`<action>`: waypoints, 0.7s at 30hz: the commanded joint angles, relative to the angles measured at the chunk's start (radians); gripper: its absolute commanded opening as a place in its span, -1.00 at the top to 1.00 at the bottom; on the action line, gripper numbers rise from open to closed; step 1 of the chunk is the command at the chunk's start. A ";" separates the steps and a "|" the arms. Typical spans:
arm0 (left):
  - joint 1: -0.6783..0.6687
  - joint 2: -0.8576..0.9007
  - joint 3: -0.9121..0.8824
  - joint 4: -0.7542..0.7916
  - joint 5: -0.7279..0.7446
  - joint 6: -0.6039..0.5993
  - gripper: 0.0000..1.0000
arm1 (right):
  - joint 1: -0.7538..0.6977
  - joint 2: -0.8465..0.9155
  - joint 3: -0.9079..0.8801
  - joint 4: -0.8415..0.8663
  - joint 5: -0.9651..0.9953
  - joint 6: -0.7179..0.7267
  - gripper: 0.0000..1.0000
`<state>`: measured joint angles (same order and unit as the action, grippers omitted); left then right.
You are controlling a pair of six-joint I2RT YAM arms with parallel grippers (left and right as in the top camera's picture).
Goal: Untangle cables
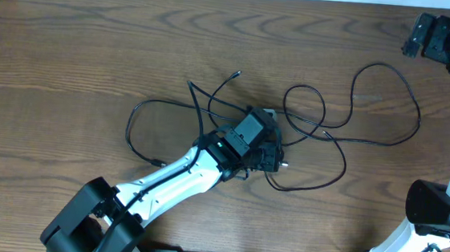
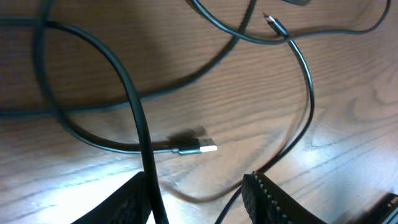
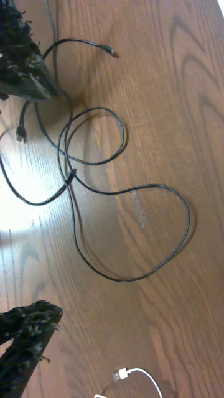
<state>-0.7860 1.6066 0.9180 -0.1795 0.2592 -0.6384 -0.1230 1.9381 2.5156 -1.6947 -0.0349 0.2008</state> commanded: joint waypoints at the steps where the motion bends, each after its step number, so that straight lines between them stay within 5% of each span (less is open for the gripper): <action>1: -0.022 0.002 0.004 0.002 -0.018 -0.033 0.00 | 0.000 -0.023 0.002 -0.003 -0.010 -0.008 -0.98; 21: -0.029 0.040 -0.013 -0.013 -0.179 -0.032 0.08 | 0.000 -0.024 0.002 -0.003 -0.010 -0.008 -0.98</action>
<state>-0.8146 1.6253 0.9180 -0.1871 0.1204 -0.6601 -0.1230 1.9381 2.5156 -1.6947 -0.0349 0.2012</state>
